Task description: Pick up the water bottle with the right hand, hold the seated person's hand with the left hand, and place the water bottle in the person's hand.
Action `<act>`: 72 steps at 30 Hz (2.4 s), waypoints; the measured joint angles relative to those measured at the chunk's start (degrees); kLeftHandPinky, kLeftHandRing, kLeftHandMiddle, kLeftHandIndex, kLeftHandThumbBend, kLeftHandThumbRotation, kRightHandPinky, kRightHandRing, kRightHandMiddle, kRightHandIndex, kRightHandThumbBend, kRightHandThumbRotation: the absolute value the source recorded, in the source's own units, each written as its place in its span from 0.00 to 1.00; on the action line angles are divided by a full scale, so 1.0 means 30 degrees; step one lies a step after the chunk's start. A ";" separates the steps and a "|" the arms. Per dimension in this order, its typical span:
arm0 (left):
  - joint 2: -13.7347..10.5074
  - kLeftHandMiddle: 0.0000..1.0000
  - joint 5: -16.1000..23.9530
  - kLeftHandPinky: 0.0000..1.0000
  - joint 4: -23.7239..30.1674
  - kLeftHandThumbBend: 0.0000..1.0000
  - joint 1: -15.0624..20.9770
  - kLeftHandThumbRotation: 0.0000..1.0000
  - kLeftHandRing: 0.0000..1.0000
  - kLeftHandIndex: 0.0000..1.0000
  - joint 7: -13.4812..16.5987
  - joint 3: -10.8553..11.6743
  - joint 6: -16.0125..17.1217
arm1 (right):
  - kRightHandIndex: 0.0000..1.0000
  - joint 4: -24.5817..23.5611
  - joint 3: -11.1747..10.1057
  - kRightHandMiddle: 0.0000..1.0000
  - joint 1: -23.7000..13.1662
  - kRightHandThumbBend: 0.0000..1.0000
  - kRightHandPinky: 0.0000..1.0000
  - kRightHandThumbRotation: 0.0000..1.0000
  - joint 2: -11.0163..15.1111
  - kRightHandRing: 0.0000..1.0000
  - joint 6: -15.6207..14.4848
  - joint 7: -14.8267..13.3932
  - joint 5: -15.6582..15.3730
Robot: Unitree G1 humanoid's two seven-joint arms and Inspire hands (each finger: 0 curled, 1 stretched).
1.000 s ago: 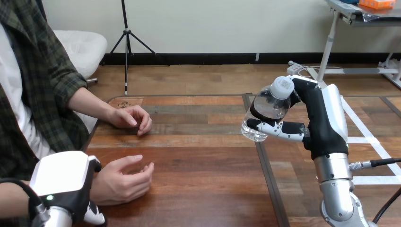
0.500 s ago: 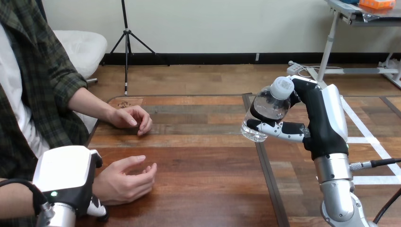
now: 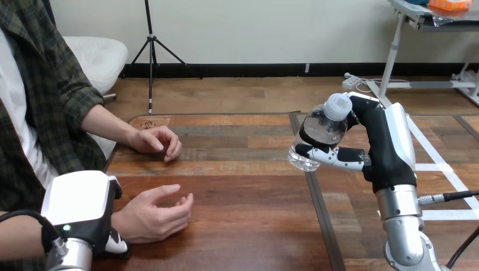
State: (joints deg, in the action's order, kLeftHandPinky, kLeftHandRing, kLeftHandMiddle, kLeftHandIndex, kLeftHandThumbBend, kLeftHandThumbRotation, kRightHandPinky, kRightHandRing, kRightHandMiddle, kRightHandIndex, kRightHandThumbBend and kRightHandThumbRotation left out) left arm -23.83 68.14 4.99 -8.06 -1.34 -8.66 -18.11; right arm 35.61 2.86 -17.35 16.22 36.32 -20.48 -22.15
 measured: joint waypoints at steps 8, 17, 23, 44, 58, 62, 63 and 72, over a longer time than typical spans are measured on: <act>-0.0055 0.65 0.0080 0.57 -0.0048 0.93 0.0221 0.00 0.61 0.66 -0.0336 -0.0375 -0.0577 | 0.44 0.0128 -0.0086 0.48 0.0000 0.74 0.43 0.00 0.0000 0.45 0.0036 0.0054 0.0008; -0.0127 0.65 0.0413 0.59 0.0032 0.92 0.0584 0.00 0.63 0.66 -0.1592 -0.0732 -0.1460 | 0.45 0.0255 -0.0216 0.48 0.0000 0.74 0.43 0.00 0.0001 0.45 0.0043 0.0137 0.0039; -0.0225 0.66 0.0690 0.61 0.0175 0.89 0.0910 0.00 0.64 0.67 -0.2888 -0.0902 -0.1815 | 0.45 0.0269 -0.0228 0.48 0.0000 0.75 0.43 0.00 0.0001 0.45 0.0081 0.0196 0.0085; -0.1610 0.72 -0.0946 0.66 0.0802 0.86 0.1017 0.00 0.69 0.73 -0.6890 -0.1307 -0.0786 | 0.46 0.0274 -0.0238 0.49 0.0000 0.74 0.43 0.00 0.0006 0.45 0.0165 0.0228 0.0128; -0.2380 0.66 -0.2822 0.63 0.0628 0.84 0.0997 0.00 0.65 0.67 -0.6491 -0.1034 0.0445 | 0.45 0.0310 -0.0302 0.49 0.0000 0.73 0.42 0.00 0.0026 0.45 0.0171 0.0396 0.0363; -0.2481 0.61 -0.3793 0.59 0.0304 0.85 0.0843 0.00 0.59 0.62 -0.5673 -0.0687 0.1039 | 0.45 0.0316 -0.0324 0.49 -0.0001 0.73 0.42 0.00 0.0034 0.45 0.0171 0.0400 0.0368; -0.2487 0.60 -0.3995 0.58 0.0228 0.85 0.0799 0.00 0.58 0.61 -0.5454 -0.0606 0.1206 | 0.45 0.0320 -0.0327 0.49 -0.0001 0.73 0.42 0.00 0.0038 0.45 0.0172 0.0400 0.0368; -0.2684 0.56 -0.5067 0.52 -0.0377 0.83 0.0569 0.00 0.53 0.57 -0.3830 -0.0486 0.2516 | 0.45 0.0347 -0.0335 0.48 -0.0001 0.74 0.42 0.00 0.0069 0.45 0.0171 0.0399 0.0351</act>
State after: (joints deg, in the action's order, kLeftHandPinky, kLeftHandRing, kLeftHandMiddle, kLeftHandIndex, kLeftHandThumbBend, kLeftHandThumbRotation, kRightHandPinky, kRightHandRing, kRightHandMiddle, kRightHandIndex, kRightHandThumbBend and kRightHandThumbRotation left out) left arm -31.88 52.94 3.87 -6.35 -12.83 -10.12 -10.57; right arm 36.65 1.86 -17.35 16.42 36.83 -19.28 -21.10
